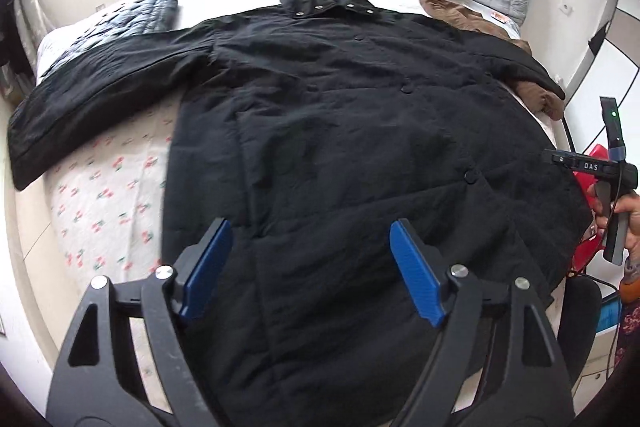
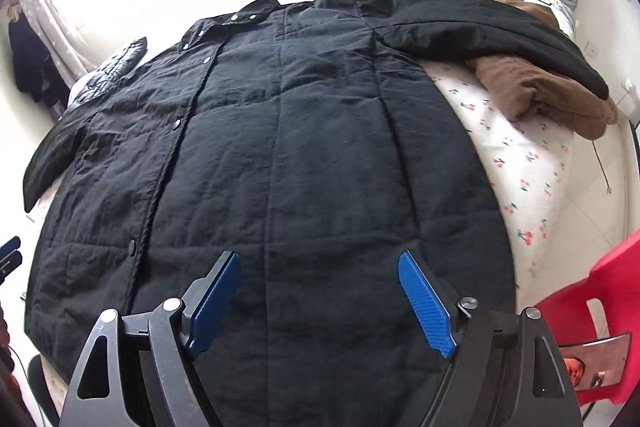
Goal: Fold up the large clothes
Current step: 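Grasp the sleeve near the brown garment with the right gripper and lift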
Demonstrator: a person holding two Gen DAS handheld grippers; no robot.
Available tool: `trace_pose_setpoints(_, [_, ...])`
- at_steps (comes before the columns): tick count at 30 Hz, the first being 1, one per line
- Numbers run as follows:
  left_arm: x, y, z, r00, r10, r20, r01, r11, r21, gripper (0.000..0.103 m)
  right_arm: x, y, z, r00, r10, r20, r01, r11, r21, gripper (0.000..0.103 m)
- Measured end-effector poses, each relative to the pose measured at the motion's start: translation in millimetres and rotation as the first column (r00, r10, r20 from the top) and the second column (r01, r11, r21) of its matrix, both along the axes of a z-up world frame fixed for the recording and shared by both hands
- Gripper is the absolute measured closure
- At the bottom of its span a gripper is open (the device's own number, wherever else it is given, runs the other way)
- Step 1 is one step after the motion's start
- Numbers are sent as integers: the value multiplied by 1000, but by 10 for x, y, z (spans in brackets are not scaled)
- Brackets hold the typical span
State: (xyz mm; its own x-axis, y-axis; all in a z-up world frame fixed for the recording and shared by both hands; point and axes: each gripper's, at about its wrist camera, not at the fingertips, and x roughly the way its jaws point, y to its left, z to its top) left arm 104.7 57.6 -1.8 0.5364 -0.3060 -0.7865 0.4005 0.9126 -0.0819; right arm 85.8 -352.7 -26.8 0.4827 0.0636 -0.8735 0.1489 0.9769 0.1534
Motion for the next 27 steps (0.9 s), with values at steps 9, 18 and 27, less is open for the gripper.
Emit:
trace_pose_setpoints(9, [-96,-83,-734,994,-85,-75,89,995,52,17,-141,193,-395,995,89,54,-82,990,-113,18])
trace_pose_setpoints(18, [-356,123,-436,980,-90,-177,114,985,129,16,-150,123,-183,995,84,-49,-87,995,-51,17])
trace_pose_setpoints(27, [28,-17,77,996,1,-87,10,992,126,14,41,-677,252,994,-105,20,103,991,81,17])
